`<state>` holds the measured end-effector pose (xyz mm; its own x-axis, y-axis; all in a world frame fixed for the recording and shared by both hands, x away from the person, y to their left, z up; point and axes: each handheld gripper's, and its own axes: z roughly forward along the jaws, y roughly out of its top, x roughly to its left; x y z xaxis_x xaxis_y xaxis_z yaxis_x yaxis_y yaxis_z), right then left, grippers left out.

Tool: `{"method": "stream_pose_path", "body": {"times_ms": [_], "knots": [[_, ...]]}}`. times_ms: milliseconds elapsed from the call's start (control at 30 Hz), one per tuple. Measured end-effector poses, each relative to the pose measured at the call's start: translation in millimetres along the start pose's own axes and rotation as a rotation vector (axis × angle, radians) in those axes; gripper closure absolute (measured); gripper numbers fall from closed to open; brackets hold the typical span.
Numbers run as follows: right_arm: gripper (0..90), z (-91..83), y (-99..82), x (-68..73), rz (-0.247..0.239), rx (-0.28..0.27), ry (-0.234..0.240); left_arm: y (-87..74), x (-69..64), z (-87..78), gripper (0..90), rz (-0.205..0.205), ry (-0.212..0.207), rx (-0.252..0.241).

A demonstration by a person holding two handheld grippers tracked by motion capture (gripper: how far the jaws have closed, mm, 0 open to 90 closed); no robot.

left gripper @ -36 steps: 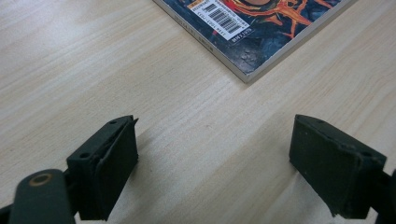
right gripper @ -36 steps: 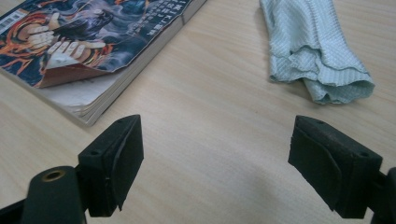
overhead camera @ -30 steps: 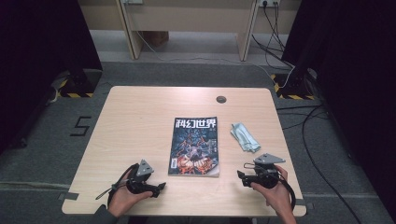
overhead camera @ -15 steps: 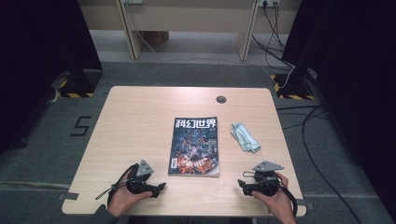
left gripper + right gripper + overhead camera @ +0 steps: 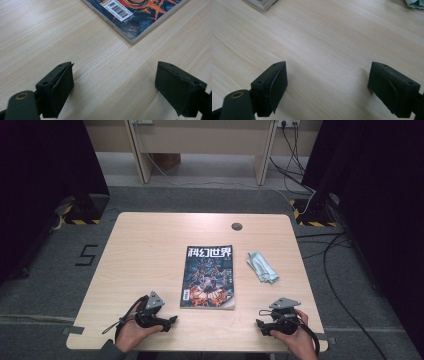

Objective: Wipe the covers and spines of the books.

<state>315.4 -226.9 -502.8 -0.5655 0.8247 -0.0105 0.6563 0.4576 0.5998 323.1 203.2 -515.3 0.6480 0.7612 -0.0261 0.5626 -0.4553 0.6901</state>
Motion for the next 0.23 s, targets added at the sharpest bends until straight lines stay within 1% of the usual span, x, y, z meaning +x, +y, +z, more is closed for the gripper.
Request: {"method": "stream_pose_path", "body": {"times_ms": [33, 133, 167, 233], "knots": [[14.9, 0.4, -1.1, 0.1, 0.0, -0.01, 0.002, -0.1, 0.0, 0.1, 14.3, 0.0, 0.0, -0.002], [14.8, 0.4, -0.9, 0.3, -0.001, -0.009, 0.001, -0.2, 0.0, 0.1, 14.3, 0.0, -0.001, -0.003], [14.8, 0.4, -0.9, 1.4, 0.009, -0.006, 0.002, -0.1, 0.0, 0.1, 14.2, 0.0, -0.001, -0.002], [14.8, 0.6, -1.0, 1.0, 0.003, -0.009, 0.001, -0.1, 0.0, 0.1, 14.2, 0.0, -0.001, -0.002]]}}
